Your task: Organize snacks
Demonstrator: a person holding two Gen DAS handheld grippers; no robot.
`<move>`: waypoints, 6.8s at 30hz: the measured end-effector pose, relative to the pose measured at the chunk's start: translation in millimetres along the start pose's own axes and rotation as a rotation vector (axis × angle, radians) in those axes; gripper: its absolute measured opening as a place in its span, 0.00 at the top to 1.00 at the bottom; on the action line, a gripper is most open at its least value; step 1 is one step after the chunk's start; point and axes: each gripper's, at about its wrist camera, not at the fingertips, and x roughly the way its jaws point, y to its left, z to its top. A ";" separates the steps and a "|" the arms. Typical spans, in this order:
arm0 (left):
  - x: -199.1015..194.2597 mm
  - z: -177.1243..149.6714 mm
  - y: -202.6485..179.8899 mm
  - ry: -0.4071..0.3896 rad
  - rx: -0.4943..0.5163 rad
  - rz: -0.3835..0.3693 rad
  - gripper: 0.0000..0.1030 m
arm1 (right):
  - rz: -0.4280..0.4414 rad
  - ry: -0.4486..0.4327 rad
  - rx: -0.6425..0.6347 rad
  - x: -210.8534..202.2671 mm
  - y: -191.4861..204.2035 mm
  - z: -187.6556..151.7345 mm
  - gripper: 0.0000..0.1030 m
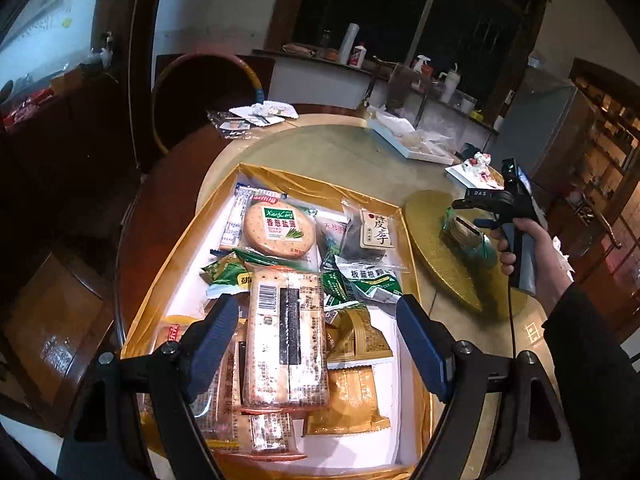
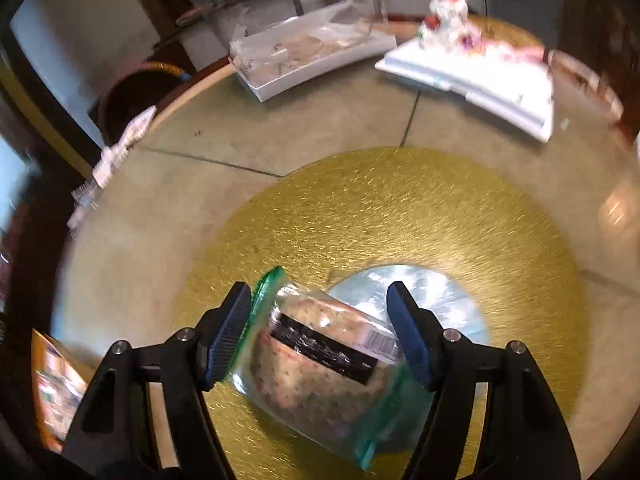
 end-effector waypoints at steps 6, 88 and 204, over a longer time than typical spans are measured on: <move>-0.2 -1.3 -4.3 0.000 -0.012 -0.030 0.21 | 0.159 0.068 -0.063 -11.6 10.8 -41.5 0.22; -52.4 -56.0 -16.3 -0.120 0.097 0.191 0.13 | 0.230 -0.144 -0.526 -163.3 172.3 -344.7 0.18; -45.7 -51.5 35.6 -0.064 0.077 0.366 0.13 | 0.149 -0.207 -0.449 -174.7 191.7 -324.0 0.18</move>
